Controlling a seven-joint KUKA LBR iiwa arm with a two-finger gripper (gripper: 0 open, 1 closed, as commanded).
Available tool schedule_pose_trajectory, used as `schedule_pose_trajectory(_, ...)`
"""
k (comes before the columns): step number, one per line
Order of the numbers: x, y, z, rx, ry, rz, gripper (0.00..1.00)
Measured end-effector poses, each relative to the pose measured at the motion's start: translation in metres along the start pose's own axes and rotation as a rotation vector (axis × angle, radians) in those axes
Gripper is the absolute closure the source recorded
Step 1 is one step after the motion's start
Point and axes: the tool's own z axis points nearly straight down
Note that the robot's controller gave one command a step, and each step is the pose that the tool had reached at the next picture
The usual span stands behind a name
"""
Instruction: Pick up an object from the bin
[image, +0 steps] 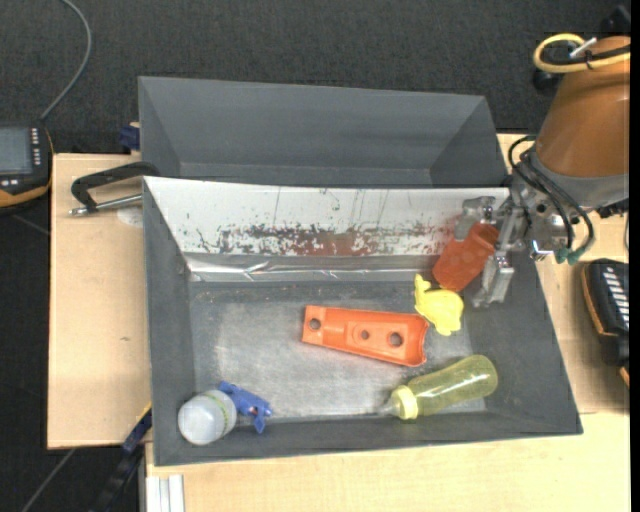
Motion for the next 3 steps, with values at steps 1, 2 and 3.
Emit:
schedule_pose_trajectory(1, -0.001, 0.001, -0.005, 0.001, -0.009, -0.002, 0.00)
schedule_pose_trajectory(2, 0.008, 0.042, 0.080, 0.001, -0.009, -0.020, 0.00)
schedule_pose_trajectory(3, 0.014, 0.095, 0.072, -0.001, -0.018, -0.103, 0.00)
